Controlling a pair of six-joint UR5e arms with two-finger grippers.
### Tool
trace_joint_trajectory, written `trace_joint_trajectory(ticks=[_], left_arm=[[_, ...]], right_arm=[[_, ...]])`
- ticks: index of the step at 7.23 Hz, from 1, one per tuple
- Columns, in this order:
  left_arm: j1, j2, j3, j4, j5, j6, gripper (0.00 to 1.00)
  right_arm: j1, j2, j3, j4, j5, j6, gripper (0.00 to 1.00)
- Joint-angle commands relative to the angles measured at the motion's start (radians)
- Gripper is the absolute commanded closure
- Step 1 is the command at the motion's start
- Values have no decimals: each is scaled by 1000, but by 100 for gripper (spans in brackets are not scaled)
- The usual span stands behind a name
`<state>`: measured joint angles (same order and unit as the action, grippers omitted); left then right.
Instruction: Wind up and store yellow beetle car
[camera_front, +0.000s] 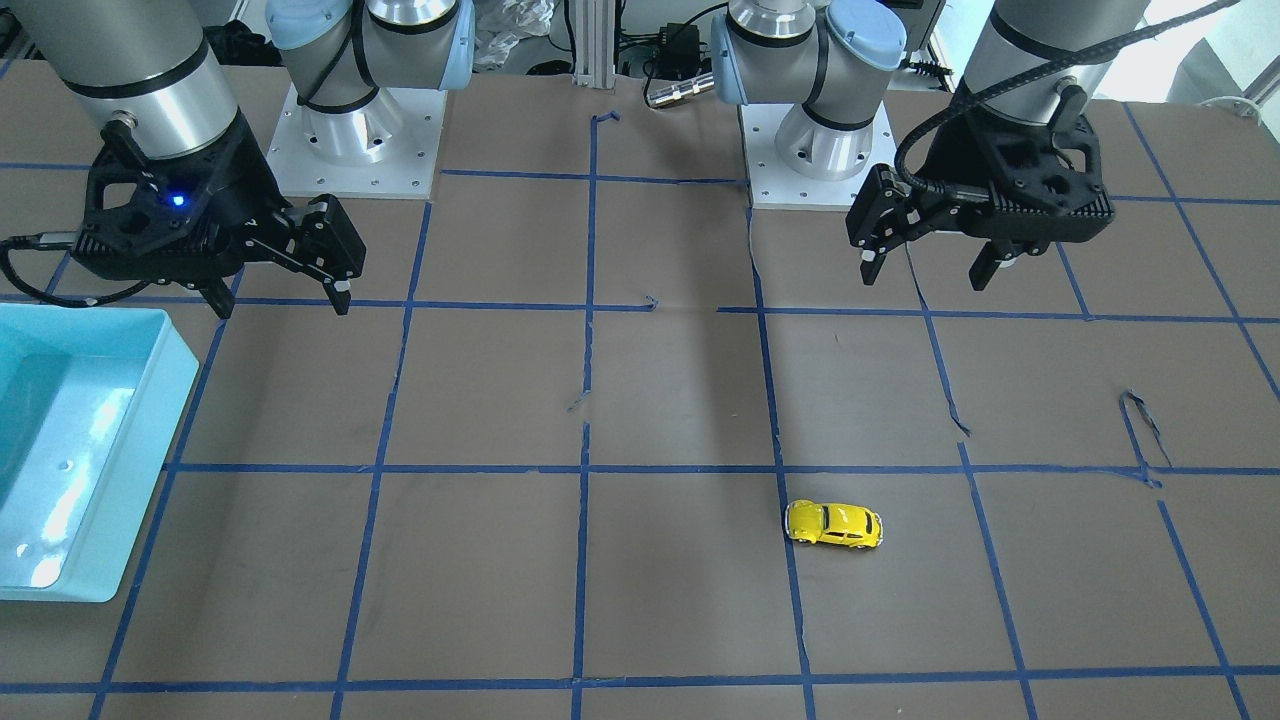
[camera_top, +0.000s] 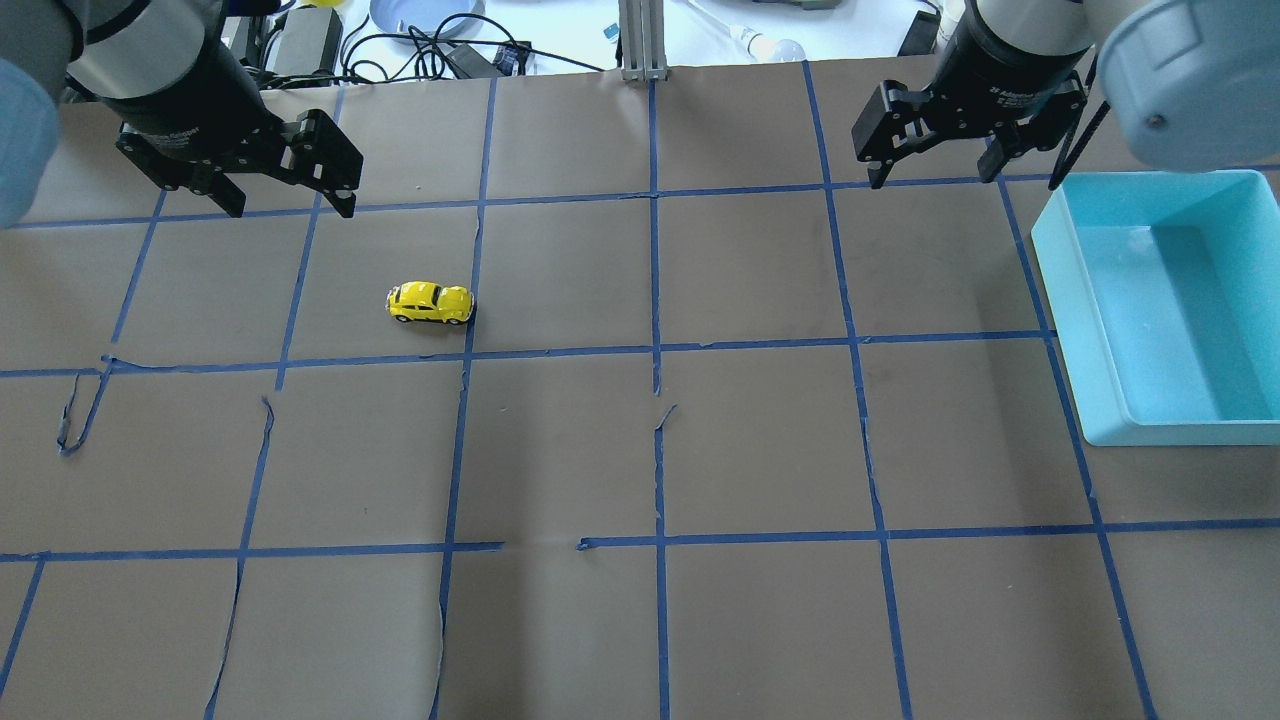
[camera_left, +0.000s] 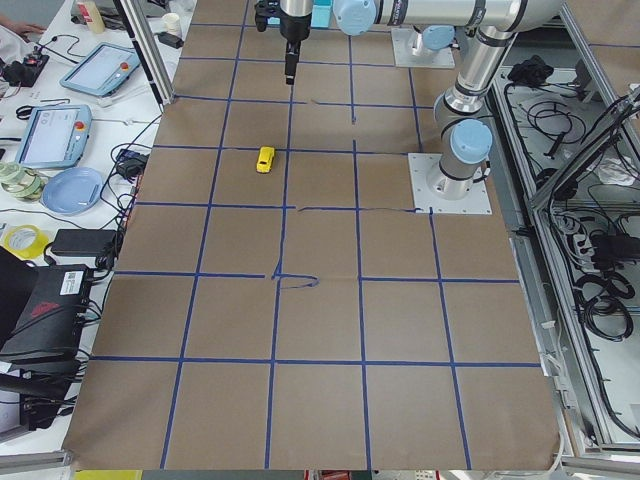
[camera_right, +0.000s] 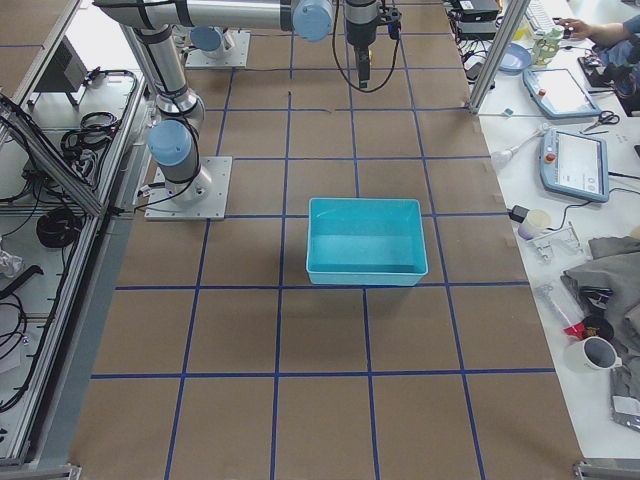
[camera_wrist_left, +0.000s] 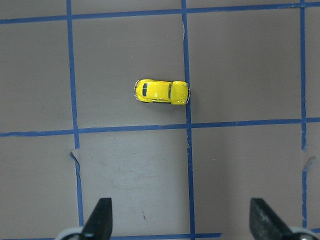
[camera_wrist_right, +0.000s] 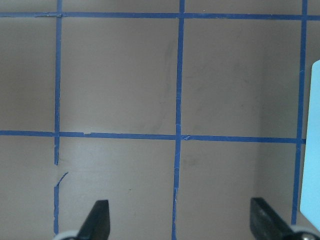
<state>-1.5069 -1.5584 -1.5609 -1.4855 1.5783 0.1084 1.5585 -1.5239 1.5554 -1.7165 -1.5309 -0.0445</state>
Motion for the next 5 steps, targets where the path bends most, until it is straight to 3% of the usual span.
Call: trace_joint_trajectory(ticks=[1,5], left_arm=[[1,0,-1,1,0,2,2],[-1,0,-1,2,-26,28,1]], right_arm=[[0,-1,0,0,0,0,0],[0,-1,0,0,-3,-2,0]])
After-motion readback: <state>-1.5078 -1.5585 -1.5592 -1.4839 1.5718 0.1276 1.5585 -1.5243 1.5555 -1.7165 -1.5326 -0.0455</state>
